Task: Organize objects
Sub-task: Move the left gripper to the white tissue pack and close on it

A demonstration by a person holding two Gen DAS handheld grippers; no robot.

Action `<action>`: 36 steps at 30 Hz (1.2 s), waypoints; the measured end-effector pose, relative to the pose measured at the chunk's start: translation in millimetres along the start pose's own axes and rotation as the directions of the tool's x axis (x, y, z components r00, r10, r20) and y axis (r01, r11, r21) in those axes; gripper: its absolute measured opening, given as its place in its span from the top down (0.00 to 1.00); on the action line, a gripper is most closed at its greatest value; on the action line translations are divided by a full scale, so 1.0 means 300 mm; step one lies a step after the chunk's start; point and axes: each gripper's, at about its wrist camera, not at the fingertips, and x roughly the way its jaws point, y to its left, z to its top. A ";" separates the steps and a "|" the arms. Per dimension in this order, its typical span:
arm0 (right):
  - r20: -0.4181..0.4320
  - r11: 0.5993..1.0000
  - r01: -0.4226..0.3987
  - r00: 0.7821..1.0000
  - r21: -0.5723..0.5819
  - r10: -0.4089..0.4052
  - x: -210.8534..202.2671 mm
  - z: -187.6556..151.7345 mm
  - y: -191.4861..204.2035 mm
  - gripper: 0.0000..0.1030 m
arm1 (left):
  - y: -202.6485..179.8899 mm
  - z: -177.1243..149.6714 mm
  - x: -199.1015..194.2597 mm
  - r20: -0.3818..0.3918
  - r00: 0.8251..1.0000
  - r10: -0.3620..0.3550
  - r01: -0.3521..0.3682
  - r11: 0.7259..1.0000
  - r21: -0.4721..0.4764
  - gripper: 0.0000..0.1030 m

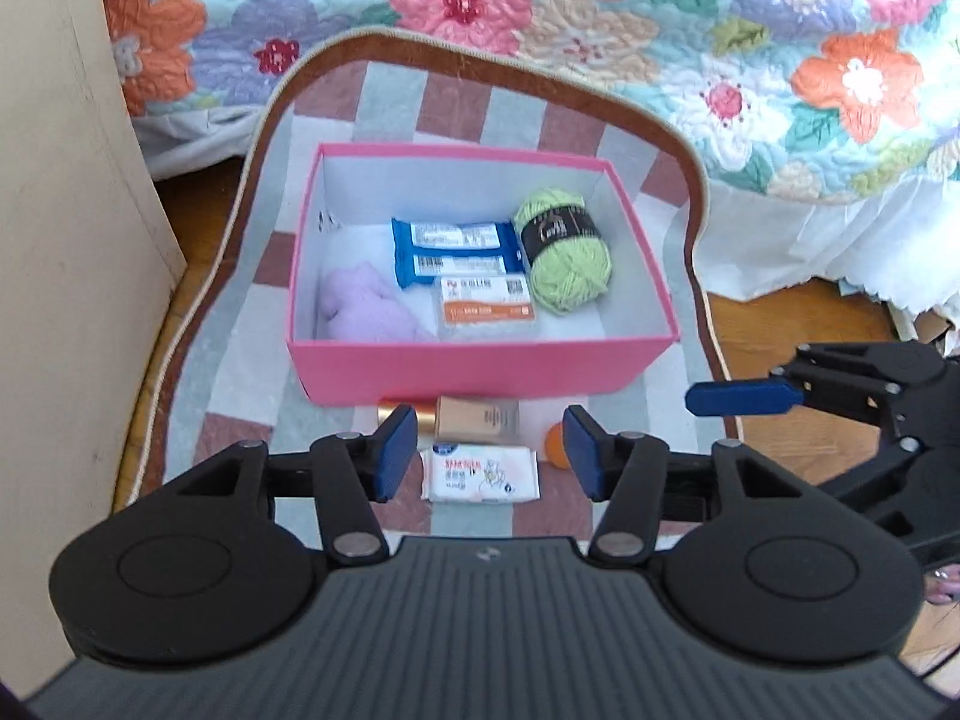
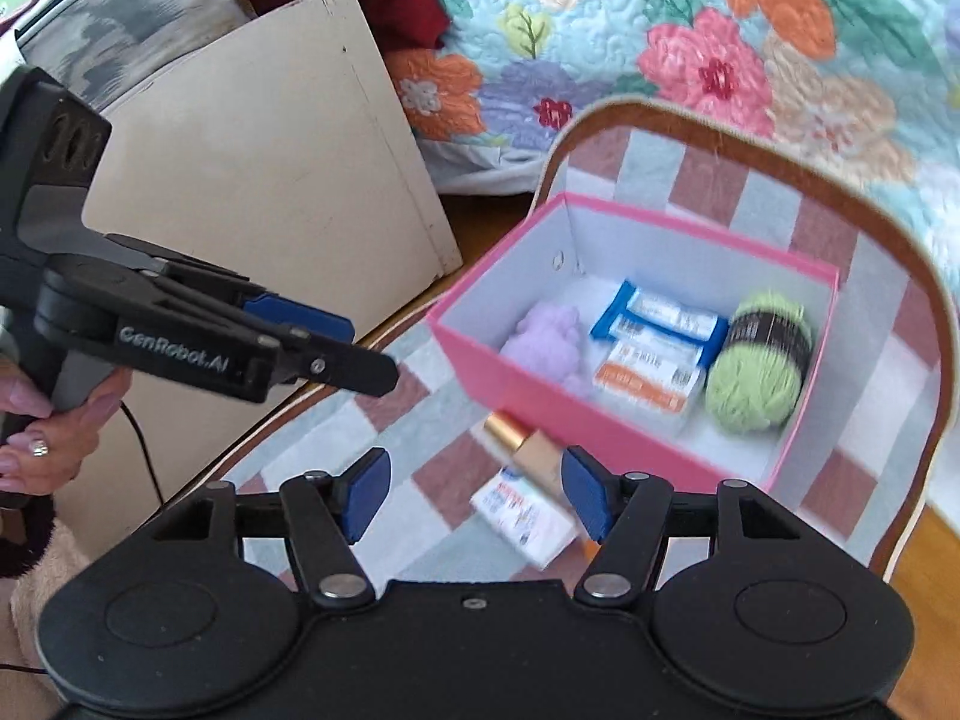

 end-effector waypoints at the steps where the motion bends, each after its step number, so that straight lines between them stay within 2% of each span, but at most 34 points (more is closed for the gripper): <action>1: 0.003 1.000 -0.003 1.000 0.015 0.002 0.001 -0.021 0.001 0.33 | 0.002 -0.017 0.016 -0.004 1.000 -0.001 0.001 1.000 -0.004 0.48; 4: -0.018 0.999 -0.026 0.999 0.046 0.027 0.022 -0.079 -0.001 0.32 | 0.010 -0.061 0.083 -0.024 1.000 -0.004 0.004 1.000 -0.008 0.48; 10: -0.069 0.992 -0.011 0.997 0.126 0.020 0.140 -0.192 -0.042 0.31 | 0.056 -0.130 0.226 -0.052 0.998 -0.035 0.031 0.997 -0.064 0.48; 12: -0.076 0.990 0.014 0.997 0.142 -0.003 0.192 -0.226 -0.053 0.31 | 0.075 -0.153 0.269 -0.053 0.997 -0.047 0.042 0.996 -0.085 0.48; 14: -0.081 0.990 0.059 0.995 0.127 -0.048 0.237 -0.257 -0.052 0.31 | 0.107 -0.175 0.315 -0.064 0.994 -0.092 0.081 0.986 -0.146 0.48; 16: -0.082 0.990 0.098 0.993 0.098 -0.090 0.278 -0.281 -0.047 0.32 | 0.134 -0.199 0.355 -0.065 0.993 -0.104 0.090 0.979 -0.184 0.48; 21: -0.075 0.989 0.136 0.989 0.056 -0.131 0.349 -0.310 -0.046 0.32 | 0.158 -0.247 0.429 -0.050 0.997 -0.050 0.040 0.981 -0.191 0.48; 23: -0.073 0.990 0.135 0.989 0.042 -0.131 0.373 -0.316 -0.050 0.32 | 0.159 -0.256 0.447 -0.005 1.000 -0.020 0.019 0.982 -0.188 0.44; 24: -0.076 0.990 0.138 0.988 0.039 -0.135 0.389 -0.318 -0.052 0.32 | 0.157 -0.258 0.459 0.000 1.000 -0.008 0.008 0.983 -0.183 0.42; 27: -0.100 0.987 0.157 0.983 0.031 -0.153 0.447 -0.318 -0.060 0.32 | 0.145 -0.258 0.494 -0.007 1.000 0.017 -0.018 0.988 -0.156 0.42; 29: -0.099 0.985 0.170 0.981 0.009 -0.169 0.474 -0.319 -0.055 0.32 | 0.141 -0.262 0.510 -0.002 1.000 0.000 0.000 0.988 -0.153 0.44; 30: -0.090 0.984 0.178 0.980 -0.001 -0.177 0.483 -0.320 -0.052 0.32 | 0.140 -0.264 0.513 0.000 1.000 -0.019 0.018 0.987 -0.157 0.48; 31: -0.083 0.983 0.181 0.980 -0.008 -0.181 0.490 -0.320 -0.049 0.32 | 0.139 -0.267 0.516 -0.002 0.999 -0.050 0.049 0.986 -0.162 0.57; 32: -0.079 0.983 0.182 0.980 -0.012 -0.183 0.497 -0.320 -0.047 0.32 | 0.137 -0.271 0.517 -0.009 0.998 -0.067 0.064 0.984 -0.168 0.59; 33: -0.074 0.983 0.183 0.980 -0.016 -0.183 0.501 -0.319 -0.045 0.32 | 0.134 -0.277 0.518 -0.025 0.996 -0.090 0.084 0.981 -0.174 0.64; 35: -0.068 0.985 0.174 0.982 -0.018 -0.175 0.502 -0.317 -0.041 0.33 | 0.136 -0.287 0.512 -0.081 0.992 -0.100 0.083 0.976 -0.200 0.64; 36: -0.062 0.982 0.185 0.980 -0.022 -0.186 0.498 -0.317 -0.038 0.45 | 0.143 -0.292 0.503 -0.109 0.989 -0.096 0.069 0.971 -0.227 0.64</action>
